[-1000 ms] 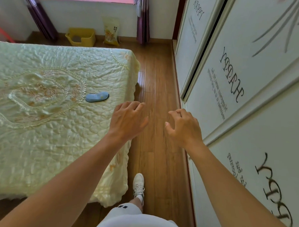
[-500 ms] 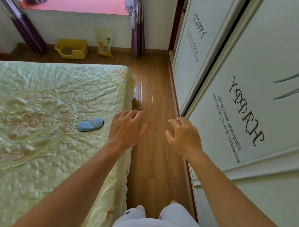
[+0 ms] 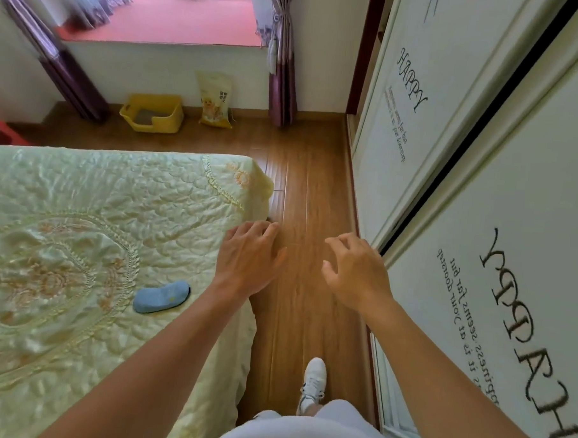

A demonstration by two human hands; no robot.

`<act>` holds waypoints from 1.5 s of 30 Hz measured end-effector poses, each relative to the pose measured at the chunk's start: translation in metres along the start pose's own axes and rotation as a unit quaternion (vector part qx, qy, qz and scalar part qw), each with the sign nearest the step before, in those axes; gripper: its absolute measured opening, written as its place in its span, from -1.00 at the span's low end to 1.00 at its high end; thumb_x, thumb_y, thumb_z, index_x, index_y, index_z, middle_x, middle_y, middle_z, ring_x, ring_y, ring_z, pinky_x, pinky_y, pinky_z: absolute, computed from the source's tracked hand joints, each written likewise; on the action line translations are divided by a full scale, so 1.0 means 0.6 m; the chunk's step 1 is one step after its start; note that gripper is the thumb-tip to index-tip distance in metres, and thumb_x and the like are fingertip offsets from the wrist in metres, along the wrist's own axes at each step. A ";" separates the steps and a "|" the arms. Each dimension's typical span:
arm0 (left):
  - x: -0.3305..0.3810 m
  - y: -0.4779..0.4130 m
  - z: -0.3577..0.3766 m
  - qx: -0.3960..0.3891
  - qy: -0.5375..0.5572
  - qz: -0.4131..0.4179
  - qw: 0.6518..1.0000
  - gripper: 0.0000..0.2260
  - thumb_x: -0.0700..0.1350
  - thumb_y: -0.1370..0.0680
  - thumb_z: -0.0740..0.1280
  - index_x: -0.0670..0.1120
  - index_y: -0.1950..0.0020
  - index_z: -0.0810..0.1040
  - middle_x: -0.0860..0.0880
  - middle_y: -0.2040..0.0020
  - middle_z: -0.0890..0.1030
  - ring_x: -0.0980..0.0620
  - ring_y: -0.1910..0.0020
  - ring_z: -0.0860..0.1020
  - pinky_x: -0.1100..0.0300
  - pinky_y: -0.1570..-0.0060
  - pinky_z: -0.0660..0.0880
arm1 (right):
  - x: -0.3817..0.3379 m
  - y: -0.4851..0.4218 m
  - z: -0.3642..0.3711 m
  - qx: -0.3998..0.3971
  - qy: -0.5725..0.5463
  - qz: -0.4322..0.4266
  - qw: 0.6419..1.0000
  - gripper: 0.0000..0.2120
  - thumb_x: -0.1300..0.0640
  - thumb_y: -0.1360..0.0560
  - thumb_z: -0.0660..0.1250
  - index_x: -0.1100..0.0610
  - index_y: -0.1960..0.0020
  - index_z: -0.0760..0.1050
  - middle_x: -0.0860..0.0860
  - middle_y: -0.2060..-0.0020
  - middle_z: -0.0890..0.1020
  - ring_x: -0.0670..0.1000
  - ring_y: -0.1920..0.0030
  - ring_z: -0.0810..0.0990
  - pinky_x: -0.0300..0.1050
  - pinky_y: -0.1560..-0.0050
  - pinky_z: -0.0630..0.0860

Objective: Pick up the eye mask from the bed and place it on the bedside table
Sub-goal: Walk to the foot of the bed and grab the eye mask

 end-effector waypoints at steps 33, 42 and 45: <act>-0.478 -0.161 0.008 0.069 0.012 -0.494 0.867 -0.56 0.13 -0.52 0.23 -0.05 -0.32 0.52 -0.05 -0.27 0.61 -0.09 -0.24 0.54 -0.06 -0.24 0.43 | -0.477 -0.635 0.200 -0.179 0.062 -0.480 0.856 -0.56 -0.08 -0.58 0.29 0.01 -0.42 0.44 0.06 -0.37 0.54 0.14 -0.34 0.51 0.10 -0.31 0.45; -0.505 -0.085 0.031 0.070 0.020 -0.636 0.769 -0.56 0.10 -0.50 0.27 -0.09 -0.30 0.54 -0.10 -0.24 0.63 -0.14 -0.23 0.55 -0.10 -0.21 0.47 | -0.590 -0.636 0.281 -0.251 0.082 -0.599 0.756 -0.54 -0.10 -0.58 0.29 0.01 -0.44 0.43 0.05 -0.42 0.51 0.14 -0.40 0.48 0.12 -0.35 0.44; -0.494 -0.058 0.042 0.053 0.019 -0.672 0.739 -0.56 0.09 -0.51 0.28 -0.08 -0.33 0.52 -0.08 -0.27 0.61 -0.12 -0.26 0.53 -0.09 -0.24 0.46 | -0.616 -0.627 0.309 -0.276 0.093 -0.640 0.711 -0.53 -0.11 -0.59 0.26 0.01 -0.46 0.41 0.05 -0.44 0.48 0.13 -0.41 0.46 0.10 -0.36 0.43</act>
Point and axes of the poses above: each hand's wrist, its own y-axis away from the middle knuckle, its own z-axis out of the palm, x = y × z, the point moved 2 cm from there along -y, towards the middle knuckle
